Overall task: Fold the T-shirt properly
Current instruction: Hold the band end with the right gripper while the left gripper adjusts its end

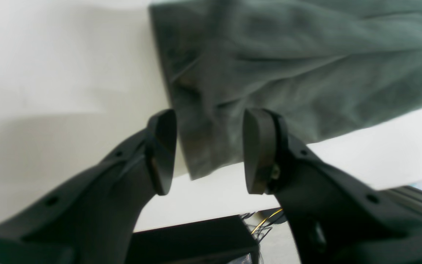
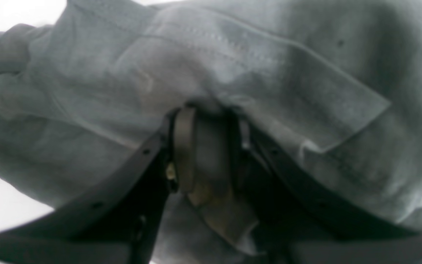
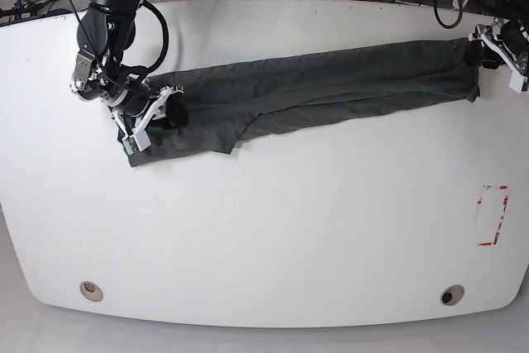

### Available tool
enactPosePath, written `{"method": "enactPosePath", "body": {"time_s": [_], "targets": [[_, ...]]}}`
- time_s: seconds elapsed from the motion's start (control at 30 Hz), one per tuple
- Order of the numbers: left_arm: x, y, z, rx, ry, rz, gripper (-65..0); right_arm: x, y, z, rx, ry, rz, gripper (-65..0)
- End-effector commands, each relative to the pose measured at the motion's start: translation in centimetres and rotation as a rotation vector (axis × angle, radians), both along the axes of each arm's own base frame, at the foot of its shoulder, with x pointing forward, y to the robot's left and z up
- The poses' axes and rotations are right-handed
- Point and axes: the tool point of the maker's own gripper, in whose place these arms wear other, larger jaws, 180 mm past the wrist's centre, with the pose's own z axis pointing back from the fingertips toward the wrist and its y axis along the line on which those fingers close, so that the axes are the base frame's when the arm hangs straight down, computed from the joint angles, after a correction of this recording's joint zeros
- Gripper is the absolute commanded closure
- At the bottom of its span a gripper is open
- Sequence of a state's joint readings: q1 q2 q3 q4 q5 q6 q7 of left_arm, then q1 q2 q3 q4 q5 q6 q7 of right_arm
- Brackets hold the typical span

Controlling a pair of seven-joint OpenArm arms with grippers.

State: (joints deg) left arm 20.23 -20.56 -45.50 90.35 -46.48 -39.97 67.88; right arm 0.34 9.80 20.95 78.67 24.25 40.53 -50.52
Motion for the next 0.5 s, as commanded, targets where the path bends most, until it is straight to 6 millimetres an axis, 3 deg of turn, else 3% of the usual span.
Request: {"method": "enactPosePath", "body": {"time_s": [0.0, 0.3, 0.47], "targets": [[0.92, 0.44, 1.84, -0.008, -0.064, -0.012, -26.5, -0.67, -0.85, -0.77, -0.057, 0.051, 0.01, -14.3], [1.63, -0.17, 2.66, -0.053, -0.114, -0.014, -26.9, -0.87, -0.85, -0.91, -0.057, 0.055, 0.01, -14.3], [1.65, 0.1, 2.81, -0.051, -0.121, -0.004, -37.5, -0.94, -0.96, -0.94, -0.059, 0.057, 0.008, -14.3]]}}
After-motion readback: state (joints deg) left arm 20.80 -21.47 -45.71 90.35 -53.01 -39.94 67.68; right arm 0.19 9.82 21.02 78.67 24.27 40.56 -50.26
